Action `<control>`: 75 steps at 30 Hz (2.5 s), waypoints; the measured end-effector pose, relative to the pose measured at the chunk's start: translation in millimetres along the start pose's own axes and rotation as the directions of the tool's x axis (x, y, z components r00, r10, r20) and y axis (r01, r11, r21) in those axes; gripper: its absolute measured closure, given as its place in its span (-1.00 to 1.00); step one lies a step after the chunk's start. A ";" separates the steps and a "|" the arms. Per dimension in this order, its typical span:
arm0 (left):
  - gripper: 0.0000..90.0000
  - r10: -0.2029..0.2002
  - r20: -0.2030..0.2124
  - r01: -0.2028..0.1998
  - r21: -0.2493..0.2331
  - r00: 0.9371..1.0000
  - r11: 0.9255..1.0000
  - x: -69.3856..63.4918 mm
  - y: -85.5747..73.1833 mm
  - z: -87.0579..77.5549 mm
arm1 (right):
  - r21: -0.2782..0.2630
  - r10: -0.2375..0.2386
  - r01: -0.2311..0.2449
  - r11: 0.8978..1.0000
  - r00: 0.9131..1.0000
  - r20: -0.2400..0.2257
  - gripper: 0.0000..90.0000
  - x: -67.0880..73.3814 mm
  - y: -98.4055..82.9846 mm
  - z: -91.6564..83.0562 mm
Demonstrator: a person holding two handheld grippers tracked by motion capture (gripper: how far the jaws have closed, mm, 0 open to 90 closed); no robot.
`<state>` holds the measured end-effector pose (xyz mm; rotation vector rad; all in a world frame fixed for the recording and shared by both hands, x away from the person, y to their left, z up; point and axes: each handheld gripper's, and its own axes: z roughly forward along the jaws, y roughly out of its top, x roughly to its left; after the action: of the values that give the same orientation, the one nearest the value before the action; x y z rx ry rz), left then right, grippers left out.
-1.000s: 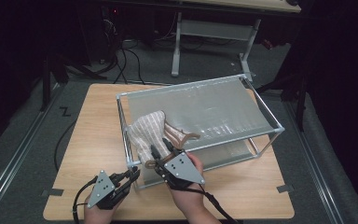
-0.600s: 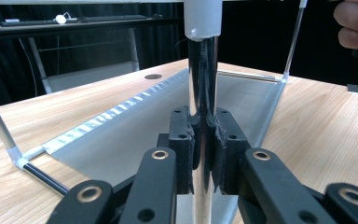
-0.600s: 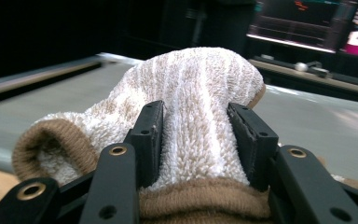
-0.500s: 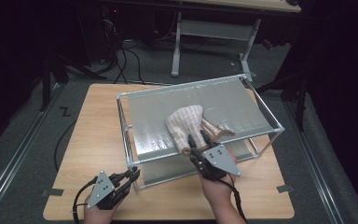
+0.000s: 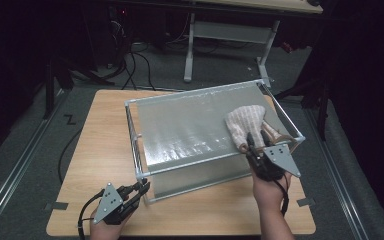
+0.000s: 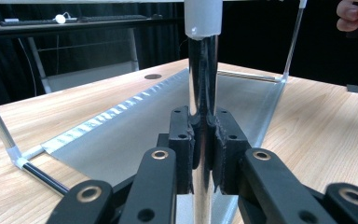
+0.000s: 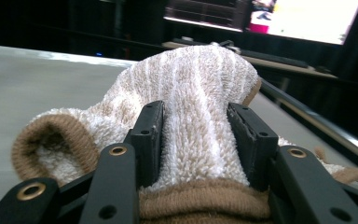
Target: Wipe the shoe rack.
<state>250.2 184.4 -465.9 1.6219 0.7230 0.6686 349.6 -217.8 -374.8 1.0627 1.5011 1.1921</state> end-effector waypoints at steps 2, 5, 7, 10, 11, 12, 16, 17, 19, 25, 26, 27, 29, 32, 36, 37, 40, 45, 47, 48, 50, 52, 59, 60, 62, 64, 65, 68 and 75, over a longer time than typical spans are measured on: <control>0.78 0.000 0.000 0.000 0.000 1.000 1.000 0.0 0.0 0.0 | 0.011 0.007 -0.007 1.000 0.999 0.032 0.28 -15.0 -1.0 1.9; 0.78 0.000 0.000 0.000 0.001 1.000 1.000 0.0 0.1 -0.1 | 0.023 0.014 -0.016 1.000 0.998 0.069 0.28 -32.1 -1.8 4.3; 0.78 0.001 -0.001 -0.001 0.002 1.000 1.000 -0.2 0.0 -0.1 | 0.029 0.016 -0.019 0.999 0.996 0.089 0.28 -40.8 -1.9 5.9; 0.77 0.002 -0.002 -0.002 0.003 1.000 1.000 -0.3 0.2 -0.2 | 0.040 0.021 -0.026 0.999 0.993 0.115 0.28 -51.9 -2.1 8.5; 0.78 0.003 -0.003 -0.002 0.003 1.000 1.000 -0.4 0.2 -0.2 | 0.045 0.025 -0.030 0.999 0.992 0.120 0.28 -54.5 -2.0 9.1; 0.77 0.003 -0.004 -0.003 0.004 1.000 1.000 -0.4 0.2 -0.3 | 0.046 0.027 -0.033 0.998 0.991 0.128 0.28 -57.4 -2.0 9.9; 0.77 0.004 -0.007 -0.004 0.003 1.000 1.000 -0.9 0.2 -0.1 | 0.048 0.029 -0.036 0.998 0.989 0.142 0.27 -63.0 -2.7 11.2; 0.77 0.004 -0.006 -0.004 0.005 1.000 1.000 -0.7 0.3 -0.2 | 0.046 0.031 -0.038 0.998 0.989 0.146 0.27 -64.5 -3.2 11.8; 0.77 0.003 -0.006 -0.003 0.005 1.000 1.000 -0.5 0.3 -0.2 | 0.048 0.034 -0.041 0.998 0.988 0.148 0.27 -66.9 -3.3 12.5; 0.77 0.004 -0.006 -0.004 0.006 1.000 1.000 -0.5 0.3 -0.1 | 0.054 0.036 -0.044 0.998 0.988 0.152 0.27 -69.6 -2.7 13.6; 0.77 0.004 -0.006 -0.004 0.005 1.000 1.000 -0.5 0.3 -0.1 | 0.053 0.033 -0.042 0.998 0.987 0.154 0.27 -69.8 -2.7 13.9; 0.77 0.004 -0.006 -0.004 0.006 1.000 1.000 -0.4 0.3 -0.1 | 0.054 0.034 -0.042 0.998 0.987 0.155 0.27 -69.9 -2.7 14.0; 0.77 0.003 -0.006 -0.003 0.006 1.000 1.000 -0.5 0.4 -0.1 | 0.054 0.034 -0.043 0.998 0.987 0.156 0.27 -70.9 -2.7 14.6; 0.77 0.002 -0.005 -0.002 0.007 1.000 1.000 -0.4 0.4 0.0 | 0.060 0.039 -0.050 0.997 0.986 0.160 0.27 -72.9 -1.9 16.2; 0.78 -0.001 -0.004 0.002 0.007 1.000 1.000 -0.3 0.2 0.0 | 0.066 0.051 -0.061 0.996 0.988 0.147 0.30 -72.2 -1.4 16.4; 0.78 -0.002 -0.004 0.002 0.008 1.000 1.000 -0.4 0.3 0.1 | 0.065 0.049 -0.058 0.996 0.989 0.141 0.31 -69.8 -1.6 15.6; 0.78 -0.006 -0.003 0.006 0.008 1.000 1.000 -0.4 0.5 0.2 | 0.059 0.050 -0.057 0.997 0.991 0.126 0.32 -64.3 -2.0 13.5; 0.78 -0.004 -0.007 0.004 0.007 1.000 1.000 -1.0 0.3 0.3 | 0.050 0.050 -0.054 0.997 0.995 0.085 0.32 -54.2 -1.9 8.6; 0.78 -0.004 -0.008 0.004 0.005 1.000 1.000 -1.1 0.2 0.6 | 0.048 0.050 -0.054 0.997 0.996 0.071 0.32 -49.1 -1.9 6.7; 0.78 -0.004 -0.009 0.004 0.005 1.000 1.000 -1.2 0.2 0.6 | 0.044 0.046 -0.049 0.998 0.997 0.060 0.32 -44.8 -1.8 5.5; 0.78 -0.003 -0.011 0.003 0.004 1.000 1.000 -1.4 0.2 0.7 | 0.040 0.047 -0.049 0.998 0.998 0.043 0.32 -37.3 -1.6 3.6; 0.78 -0.003 -0.012 0.004 0.004 1.000 1.000 -1.6 0.1 0.7 | 0.032 0.046 -0.046 0.998 0.999 0.020 0.32 -27.8 -1.3 1.7; 0.78 -0.003 -0.013 0.003 0.004 1.000 1.000 -1.6 0.1 0.8 | 0.012 0.025 -0.024 1.000 0.995 -0.095 0.32 17.9 2.3 -5.0; 0.78 -0.003 -0.013 0.003 0.004 1.000 1.000 -1.6 0.1 0.8 | 0.010 0.019 -0.018 1.000 0.993 -0.119 0.32 26.6 3.3 -6.3; 0.78 -0.003 -0.012 0.003 0.005 1.000 1.000 -1.6 0.1 0.8 | 0.004 0.013 -0.012 1.000 0.988 -0.154 0.31 40.0 4.7 -8.2; 0.78 -0.002 -0.013 0.002 0.005 1.000 1.000 -1.6 0.2 0.8 | 0.002 0.005 -0.005 1.000 0.983 -0.183 0.30 52.0 6.5 -10.3; 0.78 -0.002 -0.013 0.002 0.005 1.000 1.000 -1.6 0.2 0.8 | 0.001 0.003 -0.003 1.000 0.981 -0.194 0.29 56.0 7.2 -11.0; 0.78 -0.003 -0.013 0.003 0.005 1.000 1.000 -1.6 0.2 1.0 | -0.002 0.001 -0.002 1.000 0.972 -0.236 0.28 71.6 9.3 -13.2; 0.78 -0.005 -0.013 0.005 0.006 1.000 1.000 -1.7 0.2 1.2 | -0.009 0.000 -0.004 1.000 0.945 -0.326 0.25 108.8 14.1 -16.0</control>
<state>250.1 182.3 -466.0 1.6216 0.7389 0.6749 312.4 -113.4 -374.4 0.8892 1.7431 1.4283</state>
